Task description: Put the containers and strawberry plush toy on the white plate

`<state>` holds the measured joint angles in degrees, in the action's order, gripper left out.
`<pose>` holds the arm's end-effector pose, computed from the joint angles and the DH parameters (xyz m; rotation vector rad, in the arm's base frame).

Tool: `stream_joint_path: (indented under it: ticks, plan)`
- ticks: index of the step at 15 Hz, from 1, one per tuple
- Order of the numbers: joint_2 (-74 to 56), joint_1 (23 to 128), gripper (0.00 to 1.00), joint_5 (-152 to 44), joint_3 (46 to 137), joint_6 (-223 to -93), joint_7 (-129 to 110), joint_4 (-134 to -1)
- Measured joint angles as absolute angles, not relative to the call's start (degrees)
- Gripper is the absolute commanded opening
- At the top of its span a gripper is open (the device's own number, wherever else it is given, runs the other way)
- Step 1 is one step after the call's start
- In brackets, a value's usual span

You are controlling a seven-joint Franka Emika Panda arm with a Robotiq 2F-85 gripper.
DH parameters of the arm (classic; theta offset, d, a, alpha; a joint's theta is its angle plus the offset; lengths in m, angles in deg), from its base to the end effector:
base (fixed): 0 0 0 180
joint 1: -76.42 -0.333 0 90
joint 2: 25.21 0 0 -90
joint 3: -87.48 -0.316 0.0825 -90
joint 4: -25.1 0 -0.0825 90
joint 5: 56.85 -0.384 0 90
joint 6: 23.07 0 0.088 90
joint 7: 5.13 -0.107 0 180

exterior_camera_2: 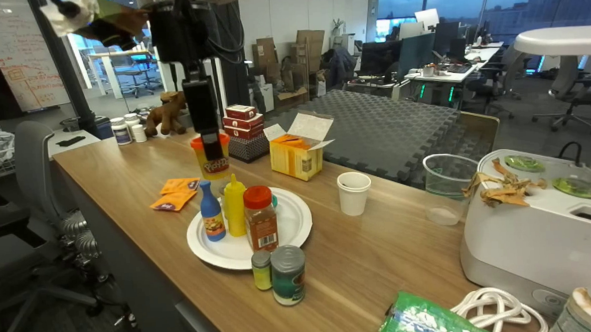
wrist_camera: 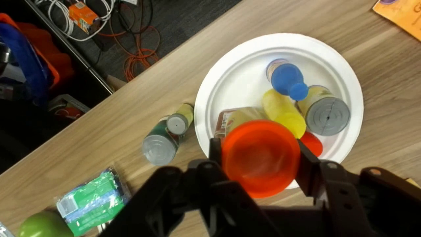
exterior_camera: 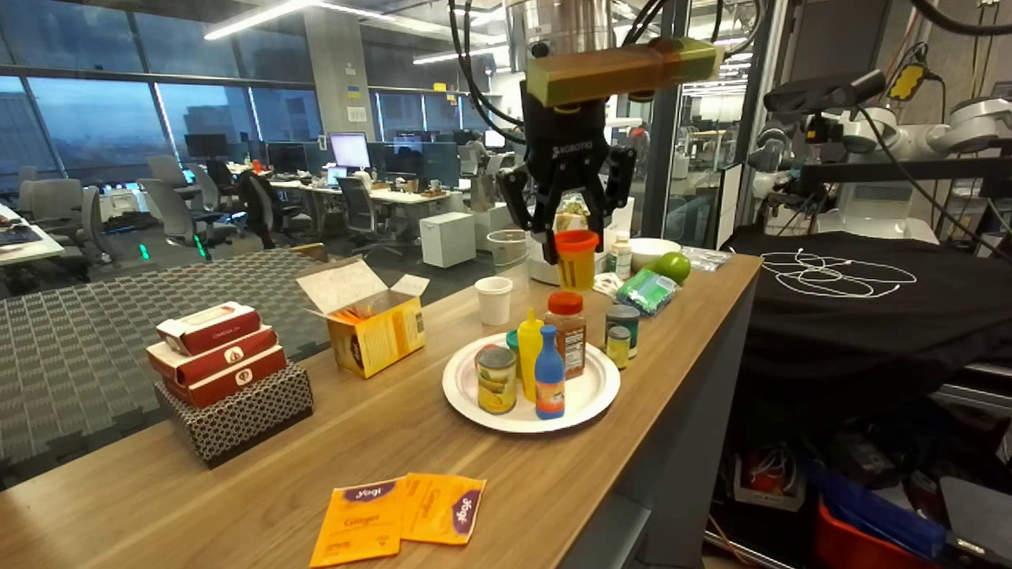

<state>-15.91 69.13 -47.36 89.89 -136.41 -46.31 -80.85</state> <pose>0.5984 0.0416 0.4334 2.8649 -0.8313 0.0464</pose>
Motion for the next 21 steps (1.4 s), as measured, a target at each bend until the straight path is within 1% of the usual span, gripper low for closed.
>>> stream_joint_path:
  ticks: [8,15,21]
  plan:
    - [-19.7,70.3,0.28,-47.1,89.4,-152.3,-46.3,-94.2]
    - [-22.1,72.1,0.28,-48.6,89.4,-159.1,-43.5,-100.7]
    - [-21.5,73.3,0.28,-54.1,89.4,-163.1,-35.5,-102.4]
